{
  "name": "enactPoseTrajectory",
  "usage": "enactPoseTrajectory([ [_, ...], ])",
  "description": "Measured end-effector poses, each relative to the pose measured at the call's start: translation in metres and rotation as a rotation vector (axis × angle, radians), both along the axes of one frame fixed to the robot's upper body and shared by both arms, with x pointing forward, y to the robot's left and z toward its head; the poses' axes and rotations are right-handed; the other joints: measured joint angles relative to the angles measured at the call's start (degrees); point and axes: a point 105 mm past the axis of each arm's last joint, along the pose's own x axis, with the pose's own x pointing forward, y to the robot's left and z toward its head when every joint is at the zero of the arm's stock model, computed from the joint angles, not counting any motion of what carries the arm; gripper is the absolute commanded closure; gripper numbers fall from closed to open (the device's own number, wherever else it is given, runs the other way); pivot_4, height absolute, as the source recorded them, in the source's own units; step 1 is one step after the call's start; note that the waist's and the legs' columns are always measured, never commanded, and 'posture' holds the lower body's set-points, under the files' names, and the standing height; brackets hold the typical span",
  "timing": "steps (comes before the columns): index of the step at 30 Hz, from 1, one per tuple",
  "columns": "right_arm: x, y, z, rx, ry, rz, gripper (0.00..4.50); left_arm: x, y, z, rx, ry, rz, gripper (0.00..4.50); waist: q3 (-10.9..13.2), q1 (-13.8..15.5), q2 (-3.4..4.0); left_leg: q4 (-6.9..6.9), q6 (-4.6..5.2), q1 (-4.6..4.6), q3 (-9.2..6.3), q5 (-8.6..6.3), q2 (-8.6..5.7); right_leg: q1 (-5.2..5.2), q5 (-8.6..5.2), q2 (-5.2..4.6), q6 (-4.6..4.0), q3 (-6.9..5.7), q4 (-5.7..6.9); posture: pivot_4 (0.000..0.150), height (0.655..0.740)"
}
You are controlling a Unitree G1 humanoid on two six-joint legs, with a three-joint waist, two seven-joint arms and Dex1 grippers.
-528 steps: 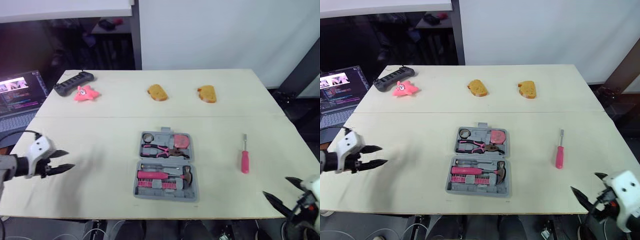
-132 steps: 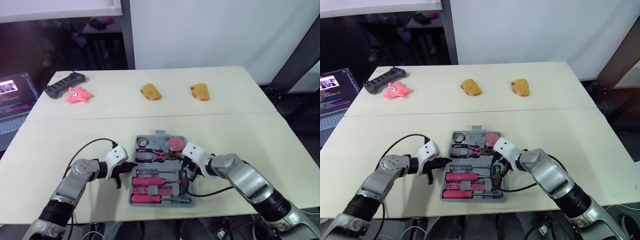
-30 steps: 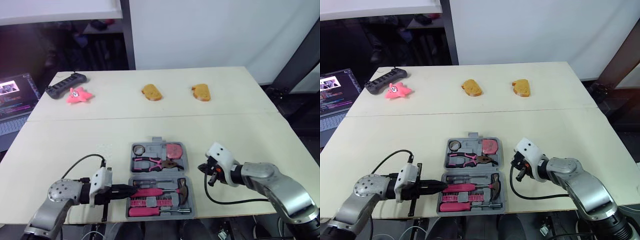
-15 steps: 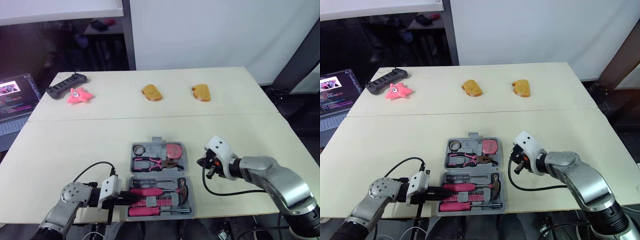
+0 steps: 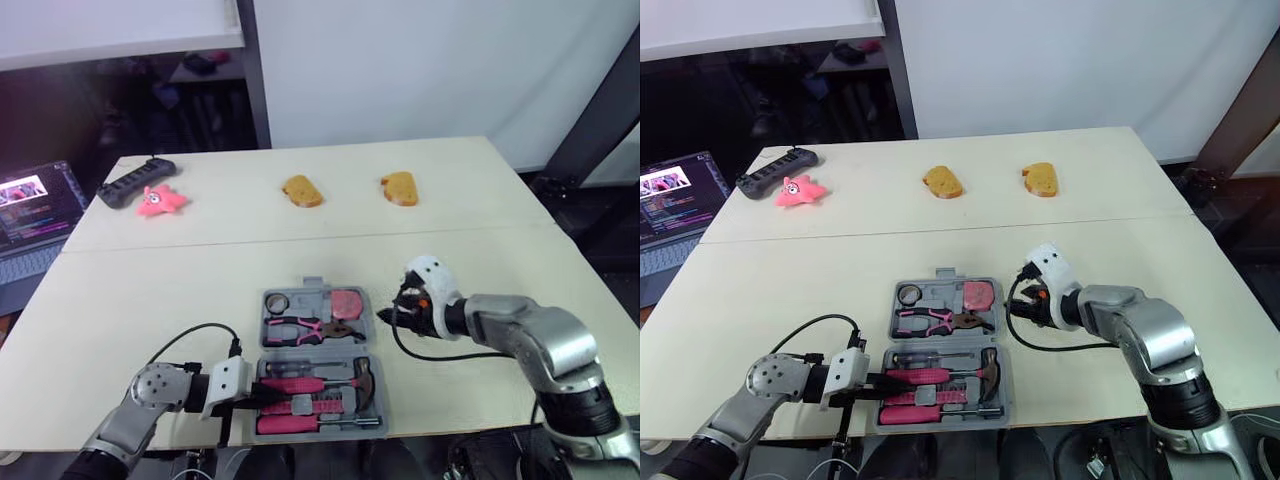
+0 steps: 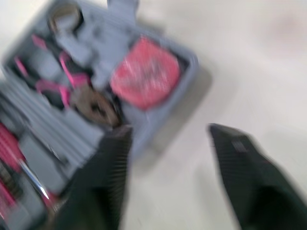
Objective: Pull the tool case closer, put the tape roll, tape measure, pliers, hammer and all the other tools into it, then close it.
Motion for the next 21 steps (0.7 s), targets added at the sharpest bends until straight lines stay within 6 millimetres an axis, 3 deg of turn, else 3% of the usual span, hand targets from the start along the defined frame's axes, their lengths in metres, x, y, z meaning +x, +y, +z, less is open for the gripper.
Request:
enactPoseTrajectory([
  [1,0.003,0.004,-0.002,0.024,0.017,-0.011,0.07,0.0,0.0,0.0,0.0,-0.002,-0.002,4.5,-0.01,0.03,0.01,0.0,0.0,0.02,-0.01,0.0,0.0,0.01,0.0,-0.01,0.01,0.01,0.05,0.15,0.74],
  [6,0.019,0.003,-0.021,0.064,0.114,-0.117,0.07,0.003,0.0,-0.001,-0.001,-0.029,-0.017,4.5,-0.06,0.08,0.04,-0.02,0.0,0.3,0.02,0.0,-0.02,0.2,-0.08,-0.03,-0.14,0.05,0.14,0.15,0.74],
  [13,0.027,0.007,-0.045,0.115,0.251,-0.167,0.07,0.004,0.003,-0.004,0.0,-0.054,-0.039,4.5,-0.33,-0.05,0.43,-0.09,0.02,0.61,0.0,0.0,-0.02,0.36,-0.22,0.02,-0.25,0.03,0.36,0.15,0.74],
  [21,0.033,0.03,-0.049,0.259,0.309,-0.139,0.07,0.006,0.003,-0.005,0.004,-0.063,-0.052,4.5,-0.52,-0.21,0.7,-0.09,0.03,0.67,-0.08,0.01,-0.01,0.37,-0.21,0.11,-0.25,0.03,0.43,0.15,0.74],
])
